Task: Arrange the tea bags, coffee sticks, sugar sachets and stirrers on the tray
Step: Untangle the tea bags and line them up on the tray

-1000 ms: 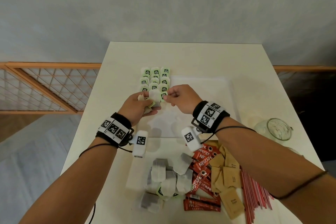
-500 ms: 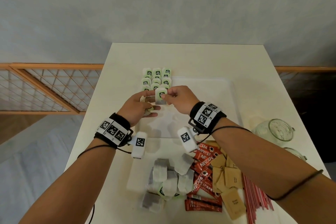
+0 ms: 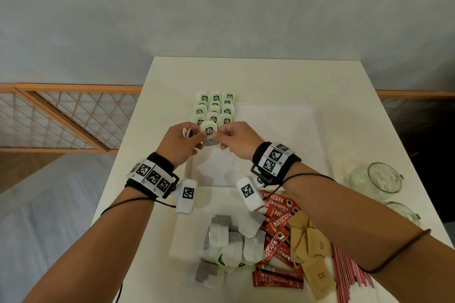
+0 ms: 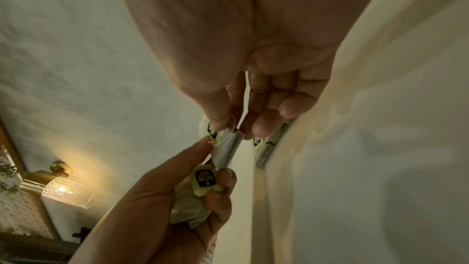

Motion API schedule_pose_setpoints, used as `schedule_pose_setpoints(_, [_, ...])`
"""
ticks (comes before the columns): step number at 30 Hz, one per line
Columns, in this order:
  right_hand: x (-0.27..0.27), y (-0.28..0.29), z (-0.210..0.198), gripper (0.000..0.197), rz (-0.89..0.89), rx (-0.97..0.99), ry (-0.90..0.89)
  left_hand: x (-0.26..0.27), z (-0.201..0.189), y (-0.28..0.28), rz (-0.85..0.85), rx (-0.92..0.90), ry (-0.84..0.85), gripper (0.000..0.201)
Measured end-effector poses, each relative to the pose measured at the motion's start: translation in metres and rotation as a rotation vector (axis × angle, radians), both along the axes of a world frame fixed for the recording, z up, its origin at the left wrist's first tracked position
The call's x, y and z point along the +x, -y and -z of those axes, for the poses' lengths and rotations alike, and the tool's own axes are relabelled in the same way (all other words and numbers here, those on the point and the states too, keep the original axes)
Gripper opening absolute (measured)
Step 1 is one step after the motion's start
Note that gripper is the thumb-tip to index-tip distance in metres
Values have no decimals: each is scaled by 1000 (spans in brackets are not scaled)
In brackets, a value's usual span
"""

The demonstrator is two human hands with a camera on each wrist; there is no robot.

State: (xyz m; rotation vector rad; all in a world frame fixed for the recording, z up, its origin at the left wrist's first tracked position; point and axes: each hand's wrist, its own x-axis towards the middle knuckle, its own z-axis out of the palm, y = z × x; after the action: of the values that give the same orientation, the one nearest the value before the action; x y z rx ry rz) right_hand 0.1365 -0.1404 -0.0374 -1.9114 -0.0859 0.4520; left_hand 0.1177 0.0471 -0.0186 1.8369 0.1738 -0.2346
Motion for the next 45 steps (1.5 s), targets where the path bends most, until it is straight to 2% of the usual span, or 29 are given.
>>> schedule_pose_setpoints(4, [6, -1, 6, 15, 23, -39, 5, 1, 1, -6, -38, -57, -65, 10])
schedule_pose_setpoints(8, [21, -7, 12, 21, 113, -65, 25, 4, 3, -19, -101, -175, -161, 26])
schedule_pose_setpoints(12, [25, -22, 16, 32, 77, -153, 7, 5, 5, -29, -142, -220, -228, 35])
schedule_pose_setpoints(15, [27, -36, 18, 37, 73, -206, -2, 4, 5, -34, -137, -237, -250, 39])
schedule_pose_setpoints(22, [32, -55, 15, 28, 55, -343, 70, 3, 5, -41, -100, -351, -247, 50])
schedule_pose_setpoints(25, [32, -56, 14, 32, 51, -382, 76, 3, 5, -42, -38, -393, -244, 59])
schedule_pose_setpoints(28, [28, -51, 12, 34, 76, -336, 80, 2, 4, -41, 20, -408, -237, 66])
schedule_pose_setpoints(31, [20, -44, 10, 22, 93, -198, 77, 3, 3, -39, 67, -391, -227, 72])
schedule_pose_setpoints(35, [10, -30, 8, 17, -4, -87, 136, 1, -3, -32, 155, -332, -205, 77])
schedule_pose_setpoints(38, [4, -20, 3, 22, -143, -24, 164, 0, -7, -26, 220, -291, -212, 82])
schedule_pose_setpoints(41, [2, -14, 0, 28, -221, -34, 199, -1, -10, -21, 283, -222, -210, 91])
schedule_pose_setpoints(44, [0, -10, -5, 9, -254, -118, 219, -2, -14, -17, 303, -208, -204, 99])
schedule_pose_setpoints(45, [0, -8, -7, 9, -246, -125, 213, -1, -14, -16, 303, -210, -203, 97])
